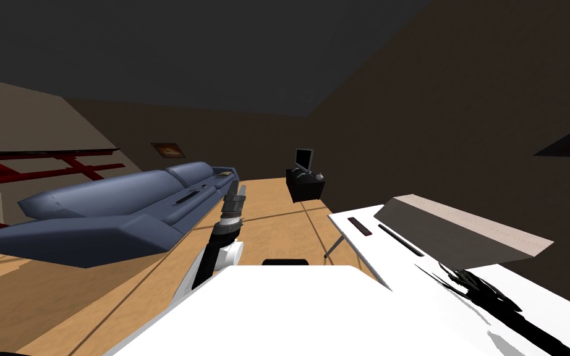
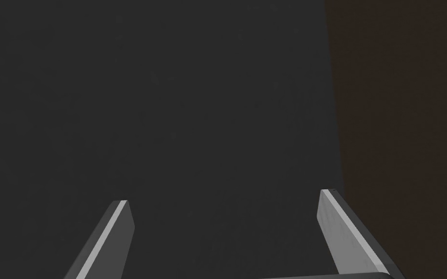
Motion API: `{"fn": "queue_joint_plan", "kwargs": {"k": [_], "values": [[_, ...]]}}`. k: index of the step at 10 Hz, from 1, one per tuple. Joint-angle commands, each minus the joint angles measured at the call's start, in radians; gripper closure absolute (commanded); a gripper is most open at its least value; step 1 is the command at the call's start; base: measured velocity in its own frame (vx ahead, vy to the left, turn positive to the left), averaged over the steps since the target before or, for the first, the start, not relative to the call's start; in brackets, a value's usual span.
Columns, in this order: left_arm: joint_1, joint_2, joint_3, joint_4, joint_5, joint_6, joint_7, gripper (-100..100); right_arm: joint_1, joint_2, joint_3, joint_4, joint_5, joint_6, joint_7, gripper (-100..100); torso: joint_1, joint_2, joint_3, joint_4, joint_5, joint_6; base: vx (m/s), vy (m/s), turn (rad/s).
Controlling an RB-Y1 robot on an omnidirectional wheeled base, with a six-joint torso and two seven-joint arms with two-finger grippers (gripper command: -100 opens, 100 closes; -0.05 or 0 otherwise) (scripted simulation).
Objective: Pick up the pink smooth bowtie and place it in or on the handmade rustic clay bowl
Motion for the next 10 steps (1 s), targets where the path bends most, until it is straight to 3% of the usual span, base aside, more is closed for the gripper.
{"fn": "queue_joint_plan", "kwargs": {"k": [1,2,4,5,7,8,9,10], "values": [[0.0,0.0,0.0,0.0,0.0,0.0,0.0,0,0.025,-0.05,0.022,-0.024,-0.049,-0.043,-0.003,-100,0.0,0.0,0.0,0.0,0.0,0.0,-0.064,0.009,-0.008],[0.0,0.0,0.0,0.0,0.0,0.0,0.0,0,0.025,-0.058,0.022,-0.024,-0.049,-0.043,-0.003,-100,0.0,0.0,0.0,0.0,0.0,0.0,-0.04,0.005,-0.002],[0.0,0.0,0.0,0.0,0.0,0.0,0.0,0,0.055,-0.121,0.041,-0.044,-0.094,-0.089,-0.016,-100,-0.001,-0.002,-0.001,0.0,0.0,0.0,-0.042,0.007,-0.005],[0.0,0.0,0.0,0.0,0.0,0.0,0.0,0,0.055,-0.122,0.041,-0.044,-0.094,-0.089,-0.016,-100,-0.001,-0.001,-0.001,0.0,0.0,0.0,-0.037,0.003,-0.002],[0.0,0.0,0.0,0.0,0.0,0.0,0.0,0,0.084,-0.186,0.06,-0.063,-0.138,-0.134,-0.029,-100,-0.001,-0.002,-0.001,0.0,0.0,0.0,-0.044,0.006,-0.005],[0.0,0.0,0.0,0.0,0.0,0.0,0.0,0,0.078,-0.164,0.051,-0.05,-0.118,-0.119,-0.03,-100,-0.001,-0.001,-0.001,0.0,0.0,0.0,-0.023,0.004,0.001],[0.0,0.0,0.0,0.0,0.0,0.0,0.0,0,0.08,-0.167,0.052,-0.05,-0.119,-0.124,-0.033,0,-0.001,-0.002,-0.001,0.0,0.0,0.0,0.0,0.0,0.0],[0.0,0.0,0.0,0.0,0.0,0.0,0.0,0,0.08,-0.166,0.052,-0.05,-0.119,-0.123,-0.033,0,-0.001,-0.003,-0.002,-0.001,0.0,0.0,0.0,0.0,0.0]]}}
